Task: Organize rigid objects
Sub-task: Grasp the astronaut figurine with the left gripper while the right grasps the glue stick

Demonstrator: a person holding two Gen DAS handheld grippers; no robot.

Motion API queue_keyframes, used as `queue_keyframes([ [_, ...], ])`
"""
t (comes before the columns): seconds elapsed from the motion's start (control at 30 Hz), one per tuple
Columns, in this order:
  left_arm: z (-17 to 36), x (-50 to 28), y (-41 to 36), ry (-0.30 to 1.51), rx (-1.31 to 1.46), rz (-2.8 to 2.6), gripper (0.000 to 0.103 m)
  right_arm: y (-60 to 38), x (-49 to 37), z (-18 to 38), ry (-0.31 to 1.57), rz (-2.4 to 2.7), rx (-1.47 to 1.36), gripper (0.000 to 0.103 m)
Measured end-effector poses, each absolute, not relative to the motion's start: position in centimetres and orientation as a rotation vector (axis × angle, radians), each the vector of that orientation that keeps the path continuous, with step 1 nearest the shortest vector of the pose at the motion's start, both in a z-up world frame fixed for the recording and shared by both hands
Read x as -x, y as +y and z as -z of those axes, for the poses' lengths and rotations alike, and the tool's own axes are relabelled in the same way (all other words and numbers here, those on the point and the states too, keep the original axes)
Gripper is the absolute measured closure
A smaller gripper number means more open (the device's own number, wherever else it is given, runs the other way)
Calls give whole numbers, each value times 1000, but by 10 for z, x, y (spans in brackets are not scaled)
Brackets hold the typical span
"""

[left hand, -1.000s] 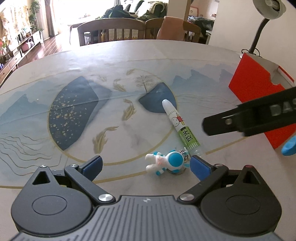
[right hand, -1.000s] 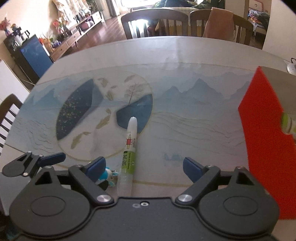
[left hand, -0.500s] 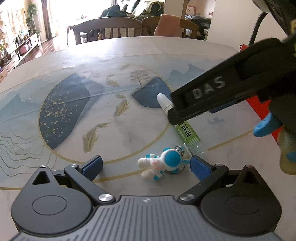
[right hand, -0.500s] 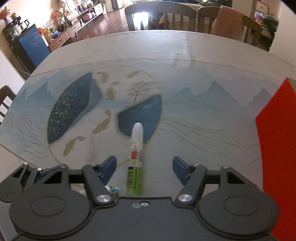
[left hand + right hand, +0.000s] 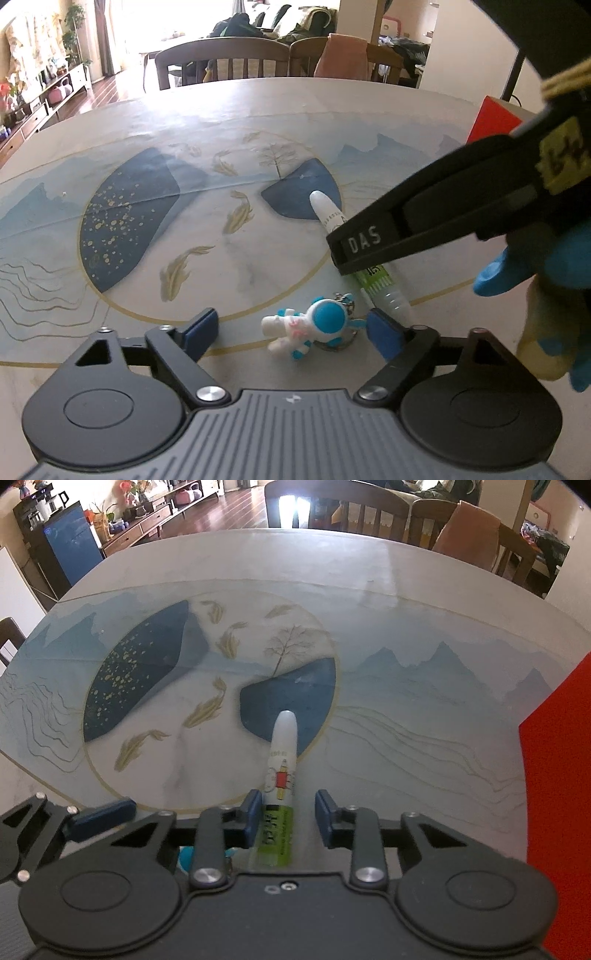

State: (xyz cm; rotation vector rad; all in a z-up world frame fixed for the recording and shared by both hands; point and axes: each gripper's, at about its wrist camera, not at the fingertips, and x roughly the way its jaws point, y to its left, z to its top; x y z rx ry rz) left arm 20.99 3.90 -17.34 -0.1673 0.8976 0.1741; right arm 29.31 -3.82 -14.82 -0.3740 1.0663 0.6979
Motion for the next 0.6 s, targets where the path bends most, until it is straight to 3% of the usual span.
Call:
queue_keyframes([
  [0.07,172,-209,37,897,179,-172,30,-40,-294,148,1063,-692,375,86],
  [0.23,169,-208,32,901,188,-174,43,-48,-297,148,1065,-686,358,86],
  [0.6,167,-211,35,908,244,-194,43,-104,-295,138,1100,-664,247,87],
])
